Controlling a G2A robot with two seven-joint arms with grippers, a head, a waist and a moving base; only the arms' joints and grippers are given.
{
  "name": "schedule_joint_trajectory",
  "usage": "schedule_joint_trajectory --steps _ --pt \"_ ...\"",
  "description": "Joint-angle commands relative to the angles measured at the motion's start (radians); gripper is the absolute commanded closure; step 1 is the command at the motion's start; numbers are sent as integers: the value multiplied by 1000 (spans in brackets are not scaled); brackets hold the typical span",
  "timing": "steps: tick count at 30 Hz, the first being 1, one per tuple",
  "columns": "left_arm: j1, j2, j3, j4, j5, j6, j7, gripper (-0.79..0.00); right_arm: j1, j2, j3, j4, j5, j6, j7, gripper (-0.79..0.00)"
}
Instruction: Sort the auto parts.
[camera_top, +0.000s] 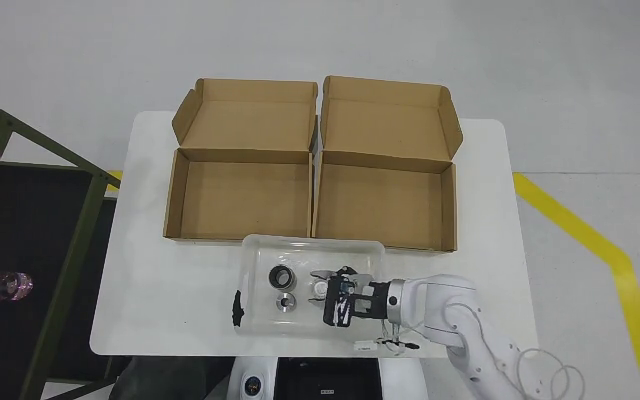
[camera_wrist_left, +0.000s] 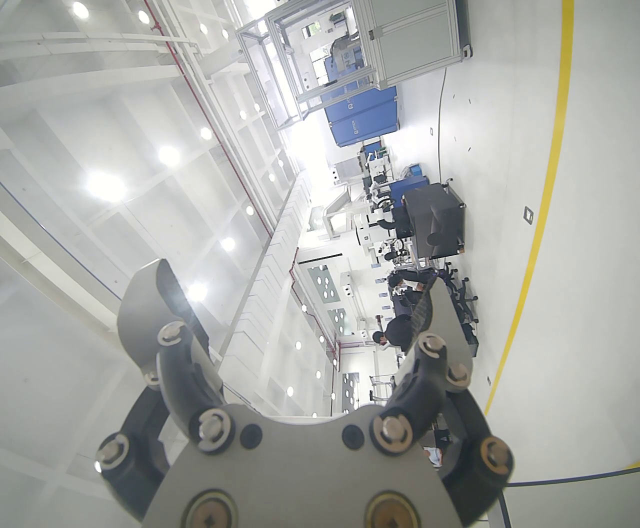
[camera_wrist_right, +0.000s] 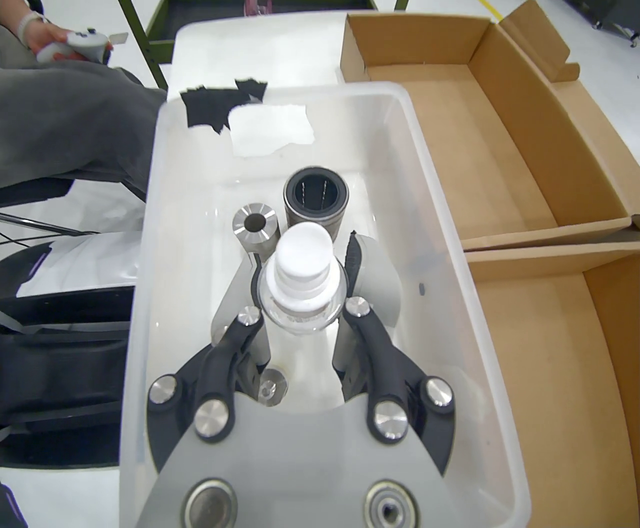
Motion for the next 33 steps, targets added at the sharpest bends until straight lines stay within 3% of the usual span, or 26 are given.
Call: schedule_joint_trajectory --steps 1,16,33 --pt "0 0 0 0 0 0 0 -785 -1 2 9 -7 24 -12 -32 0" --pt "0 0 0 0 0 0 0 -785 6 20 92 -72 144 -32 -211 0" --pt "0 0 0 0 0 0 0 -785 78 24 143 -20 293 39 -278 0"
